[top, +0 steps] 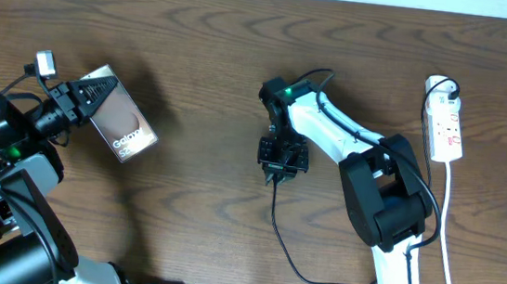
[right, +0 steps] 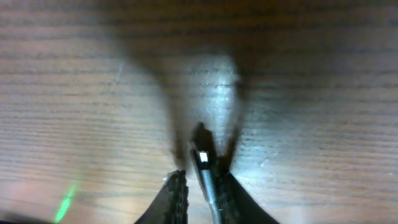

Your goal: Plug charger to phone and switch on socket

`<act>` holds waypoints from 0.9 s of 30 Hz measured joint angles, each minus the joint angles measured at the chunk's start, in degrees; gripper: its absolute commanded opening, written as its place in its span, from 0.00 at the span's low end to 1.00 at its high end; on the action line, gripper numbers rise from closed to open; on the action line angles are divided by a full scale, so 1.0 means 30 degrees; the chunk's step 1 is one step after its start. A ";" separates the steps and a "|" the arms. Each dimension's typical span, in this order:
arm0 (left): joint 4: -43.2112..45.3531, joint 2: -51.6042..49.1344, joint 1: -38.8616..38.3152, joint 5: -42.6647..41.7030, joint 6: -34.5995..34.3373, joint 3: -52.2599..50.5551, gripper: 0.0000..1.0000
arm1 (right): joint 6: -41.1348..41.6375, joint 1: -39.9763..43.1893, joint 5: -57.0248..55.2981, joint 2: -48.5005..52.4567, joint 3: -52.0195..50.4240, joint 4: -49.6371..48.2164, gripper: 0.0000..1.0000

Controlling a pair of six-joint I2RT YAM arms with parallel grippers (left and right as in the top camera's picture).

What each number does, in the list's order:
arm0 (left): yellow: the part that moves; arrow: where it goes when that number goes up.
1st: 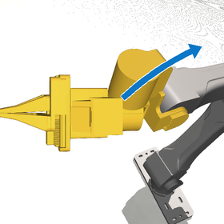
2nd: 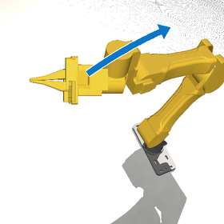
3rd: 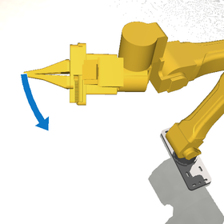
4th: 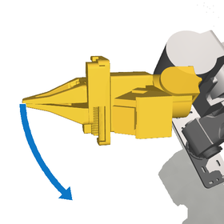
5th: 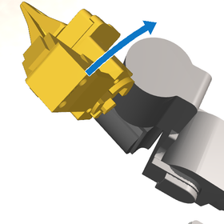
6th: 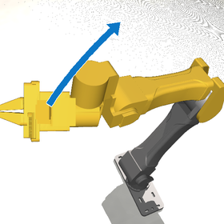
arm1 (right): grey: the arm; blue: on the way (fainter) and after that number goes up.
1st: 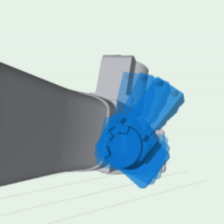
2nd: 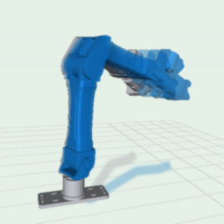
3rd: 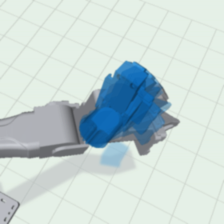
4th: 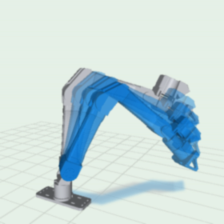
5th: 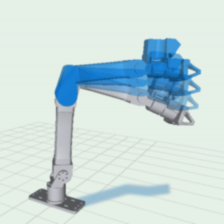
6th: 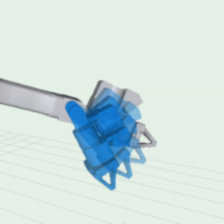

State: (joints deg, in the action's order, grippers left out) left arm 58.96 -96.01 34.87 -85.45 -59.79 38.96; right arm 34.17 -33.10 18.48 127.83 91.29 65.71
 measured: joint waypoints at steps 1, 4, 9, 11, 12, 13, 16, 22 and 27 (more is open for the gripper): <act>0.0000 0.0000 0.0000 0.0000 0.0000 0.0000 0.07 | 0.0022 0.0022 0.0000 0.0000 0.0000 -0.0087 0.10; 0.0000 0.0000 0.0000 0.0007 0.0000 0.0000 0.07 | 0.0036 0.0066 0.0022 0.0000 0.0000 -0.0131 0.01; 0.0000 0.0000 0.0000 0.0007 0.0000 0.0000 0.07 | 0.0007 0.0080 0.0080 0.0000 0.0007 -0.0204 0.01; 0.0000 0.0000 0.0000 0.0000 0.0000 0.0000 0.07 | 0.0007 0.0080 0.0087 0.0000 0.0007 -0.0197 0.01; 0.0007 0.0000 0.0000 0.0007 0.0000 0.0000 0.08 | 0.0000 0.0080 0.0080 0.0000 0.0007 -0.0175 0.01; 0.0000 0.0000 0.0000 0.0007 0.0000 0.0000 0.07 | -0.0015 0.0080 0.0080 0.0000 0.0015 -0.0131 0.01; 0.0000 0.0000 0.0000 0.0000 0.0000 0.0000 0.07 | -0.0029 0.0080 0.0073 0.0015 0.0044 -0.0015 0.01; 0.0000 0.0000 0.0000 0.0007 0.0000 0.0000 0.07 | -0.0117 -0.0036 -0.0109 0.0138 0.0226 0.0306 0.01; 0.0000 0.0000 0.0000 0.0000 0.0000 0.0000 0.08 | -0.0896 -0.0393 -0.0277 0.0131 0.0226 0.0299 0.01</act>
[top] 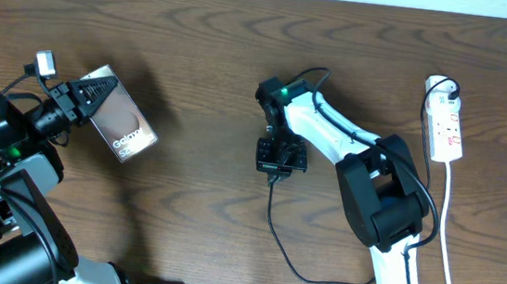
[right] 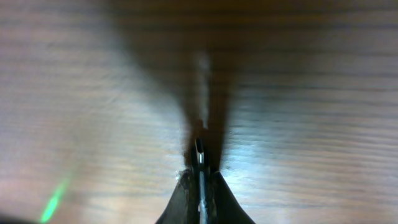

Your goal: Plug charger to phone and switch on socket

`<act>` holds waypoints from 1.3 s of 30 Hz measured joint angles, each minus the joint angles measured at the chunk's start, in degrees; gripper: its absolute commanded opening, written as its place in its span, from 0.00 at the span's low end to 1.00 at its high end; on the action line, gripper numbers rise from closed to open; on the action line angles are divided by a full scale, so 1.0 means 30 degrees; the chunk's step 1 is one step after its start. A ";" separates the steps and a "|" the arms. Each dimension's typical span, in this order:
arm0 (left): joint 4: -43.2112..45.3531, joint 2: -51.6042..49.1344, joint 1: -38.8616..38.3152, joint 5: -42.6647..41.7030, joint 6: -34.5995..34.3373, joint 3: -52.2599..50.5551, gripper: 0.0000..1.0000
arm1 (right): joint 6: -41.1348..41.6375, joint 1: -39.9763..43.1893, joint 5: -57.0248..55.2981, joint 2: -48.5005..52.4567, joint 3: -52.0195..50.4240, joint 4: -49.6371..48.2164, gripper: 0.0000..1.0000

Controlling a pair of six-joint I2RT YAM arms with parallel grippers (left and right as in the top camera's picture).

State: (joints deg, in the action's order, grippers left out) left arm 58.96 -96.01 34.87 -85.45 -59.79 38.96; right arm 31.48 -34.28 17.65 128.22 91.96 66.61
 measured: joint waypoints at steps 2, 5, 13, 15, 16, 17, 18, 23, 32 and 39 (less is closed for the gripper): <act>0.0000 0.0000 0.0000 0.0007 0.0000 0.0000 0.08 | -0.1224 -0.0044 0.1443 0.0007 -0.0102 -0.0554 0.01; 0.0007 0.0000 0.0000 0.0007 0.0000 0.0000 0.07 | -0.4641 -0.0168 0.6207 0.0554 -0.0379 -0.2696 0.01; 0.0000 0.0000 0.0000 0.0000 0.0000 0.0000 0.08 | -1.5395 -0.0495 1.5810 0.2761 -0.1406 -0.3322 0.01; 0.0007 0.0000 0.0000 0.0000 0.0000 0.0000 0.08 | -1.7289 -0.0539 1.6932 0.2754 -0.1457 -0.3308 0.01; 0.0007 0.0000 0.0000 -0.0015 0.0000 0.0000 0.07 | -1.7937 -0.0576 1.7362 0.2747 -0.1457 -0.3351 0.01; 0.0000 0.0000 0.0000 -0.0036 0.0000 0.0000 0.07 | -1.8513 -0.0619 1.7726 0.2747 -0.1457 -0.3359 0.01; 0.0000 0.0000 0.0000 -0.0066 0.0000 0.0000 0.08 | -1.9147 -0.0670 1.8076 0.2747 -0.1457 -0.3351 0.01; 0.0007 0.0000 -0.0007 -0.0160 0.0000 0.0000 0.07 | -2.0771 -0.0714 1.9329 0.2747 -0.1457 -0.3439 0.01; 0.0000 0.0000 -0.1501 -0.0656 0.0058 0.0000 0.08 | -2.1536 -0.0707 2.0509 0.2747 -0.1406 -0.4022 0.01; 0.0000 0.0000 -0.2586 -0.1013 0.0087 0.0000 0.07 | -2.2148 -0.0707 2.0699 0.2747 -0.0750 -0.4014 0.01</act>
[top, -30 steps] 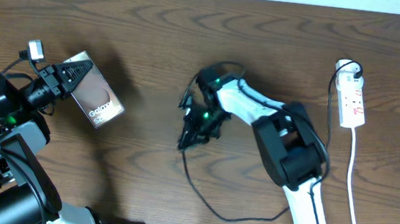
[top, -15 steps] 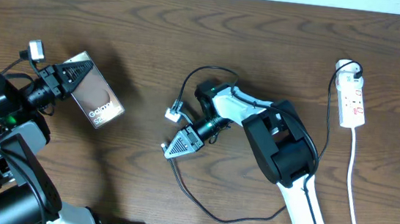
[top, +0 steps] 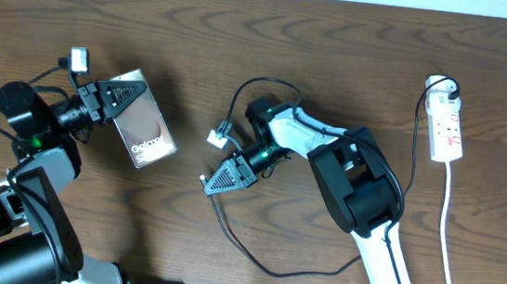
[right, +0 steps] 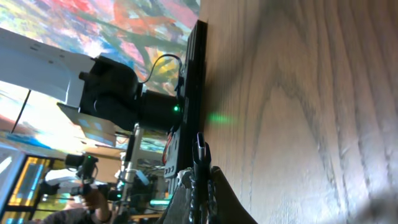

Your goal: Plug charger to phone and switch on socket

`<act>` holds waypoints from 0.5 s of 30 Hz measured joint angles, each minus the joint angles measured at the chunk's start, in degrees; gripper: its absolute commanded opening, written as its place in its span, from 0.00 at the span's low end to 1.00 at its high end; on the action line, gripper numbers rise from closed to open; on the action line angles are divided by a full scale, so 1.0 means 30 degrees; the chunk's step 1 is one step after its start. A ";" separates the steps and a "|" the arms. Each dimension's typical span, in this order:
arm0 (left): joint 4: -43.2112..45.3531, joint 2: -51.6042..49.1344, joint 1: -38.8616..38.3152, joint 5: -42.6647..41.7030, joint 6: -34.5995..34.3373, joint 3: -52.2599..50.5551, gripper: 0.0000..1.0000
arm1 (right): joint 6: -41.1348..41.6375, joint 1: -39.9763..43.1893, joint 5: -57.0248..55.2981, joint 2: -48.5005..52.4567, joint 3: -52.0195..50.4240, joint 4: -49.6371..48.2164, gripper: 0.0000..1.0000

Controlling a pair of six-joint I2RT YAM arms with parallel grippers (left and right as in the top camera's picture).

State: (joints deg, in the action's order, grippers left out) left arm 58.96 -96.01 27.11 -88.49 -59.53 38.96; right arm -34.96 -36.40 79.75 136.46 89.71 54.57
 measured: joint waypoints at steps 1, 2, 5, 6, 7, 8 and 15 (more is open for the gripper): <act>0.0000 0.0000 -0.0080 0.0000 0.0000 0.0000 0.07 | -0.0066 0.0000 0.0000 0.0000 0.0131 -0.0015 0.01; 0.0000 0.0000 -0.0153 0.0000 0.0000 0.0000 0.07 | -0.0153 0.0000 0.0000 0.0000 0.0270 -0.0007 0.01; 0.0000 0.0000 -0.0372 -0.0007 0.0000 0.0000 0.07 | -0.0459 0.0000 0.0007 0.0000 0.0860 -0.0022 0.01; 0.0000 0.0000 -0.0415 -0.0029 0.0000 0.0000 0.07 | -0.0554 0.0000 0.0007 0.0000 0.1035 -0.0029 0.01; 0.0000 0.0000 -0.0459 -0.0044 0.0000 0.0000 0.08 | -0.0648 0.0000 0.0007 0.0000 0.1202 -0.0066 0.01; 0.0000 0.0000 -0.0481 -0.0044 0.0000 0.0000 0.08 | -0.0729 0.0000 0.0015 0.0000 0.1362 -0.0080 0.01; 0.0000 0.0000 -0.0488 0.0510 0.0007 0.0000 0.07 | -0.1093 -0.0182 0.0372 0.0000 0.2106 -0.0882 0.01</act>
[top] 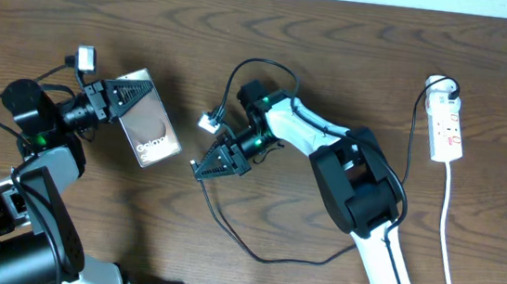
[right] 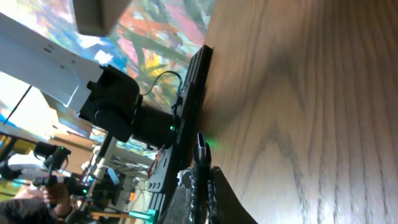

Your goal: Plug charger to phone and switch on socket

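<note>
The phone (top: pixel 145 132) lies tilted at the left, screen up, with my left gripper (top: pixel 111 100) shut on its upper end. My right gripper (top: pixel 200 170) is turned sideways at the table's middle, pointing toward the phone, a short way to its right. It is shut on the black charger plug (right: pixel 199 148), whose tip sticks out between the fingers. The black cable (top: pixel 226 233) loops from it across the front of the table. The white socket strip (top: pixel 446 123) lies at the far right; its switch state cannot be told.
A small white connector (top: pixel 208 122) hangs by the right arm's wrist. The socket's white cord (top: pixel 449 245) runs down the right side. The right arm's body (top: pixel 361 190) stretches across the middle of the wooden table (top: pixel 338 38).
My right gripper with the plug has moved up and a little left, nearer the phone. The left gripper has shifted the phone slightly up and left of where it was.
My right gripper pointed down at the table's middle, shut on the charger plug, while the left held the phone at the far left. Later it was turned sideways toward the phone, which had come inward. Now plug and phone stand closer together.
</note>
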`<act>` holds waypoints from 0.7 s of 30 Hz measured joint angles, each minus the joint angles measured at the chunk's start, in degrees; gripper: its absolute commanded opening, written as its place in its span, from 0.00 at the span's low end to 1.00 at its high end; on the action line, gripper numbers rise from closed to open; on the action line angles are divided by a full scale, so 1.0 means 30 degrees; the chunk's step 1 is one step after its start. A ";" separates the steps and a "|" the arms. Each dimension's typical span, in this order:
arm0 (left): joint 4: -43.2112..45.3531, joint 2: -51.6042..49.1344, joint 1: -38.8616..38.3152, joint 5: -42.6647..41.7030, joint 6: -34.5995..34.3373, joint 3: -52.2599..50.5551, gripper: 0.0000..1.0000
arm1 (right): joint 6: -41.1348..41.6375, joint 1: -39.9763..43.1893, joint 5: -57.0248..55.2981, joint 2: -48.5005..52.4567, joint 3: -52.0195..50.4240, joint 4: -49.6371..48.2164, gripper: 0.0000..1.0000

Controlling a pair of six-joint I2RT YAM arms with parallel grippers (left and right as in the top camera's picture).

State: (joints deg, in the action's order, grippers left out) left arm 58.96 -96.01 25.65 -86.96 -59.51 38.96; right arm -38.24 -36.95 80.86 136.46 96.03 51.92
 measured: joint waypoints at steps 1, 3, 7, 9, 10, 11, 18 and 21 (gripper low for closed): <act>0.0000 0.0000 0.0000 0.0080 0.0000 0.0000 0.07 | -0.0022 -0.0066 0.0073 0.0000 0.0044 -0.0051 0.01; 0.0000 0.0000 0.0000 0.0160 -0.0007 0.0000 0.07 | -0.0044 -0.0138 0.0219 0.0000 0.0095 -0.0240 0.01; 0.0000 0.0000 -0.0117 0.0437 0.0233 0.0000 0.07 | -0.0102 -0.0291 0.0933 0.0000 0.0138 -0.1078 0.01; 0.0000 0.0000 -0.0342 0.0525 0.0423 0.0000 0.08 | -0.0117 -0.0335 0.1333 0.0000 0.0138 -0.1428 0.01; 0.0007 0.0000 -0.0466 0.0539 0.0495 0.0000 0.07 | -0.0117 -0.0335 0.1486 0.0000 0.0146 -0.1501 0.01; 0.0000 0.0000 -0.0648 0.0539 0.0590 0.0000 0.08 | -0.0117 -0.0342 0.1639 0.0000 0.0146 -0.1552 0.01; 0.0000 0.0000 -0.1326 0.0911 0.1151 0.0000 0.07 | -0.0117 -0.0393 0.2106 0.0000 0.0153 -0.1566 0.01; 0.0000 0.0000 -0.1341 0.1100 0.1348 0.0000 0.08 | -0.0117 -0.0495 0.2193 0.0000 0.0153 -0.1566 0.01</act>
State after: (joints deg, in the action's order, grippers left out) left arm 58.96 -96.01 21.63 -83.66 -55.46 38.96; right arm -38.59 -38.44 87.44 136.46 96.49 47.22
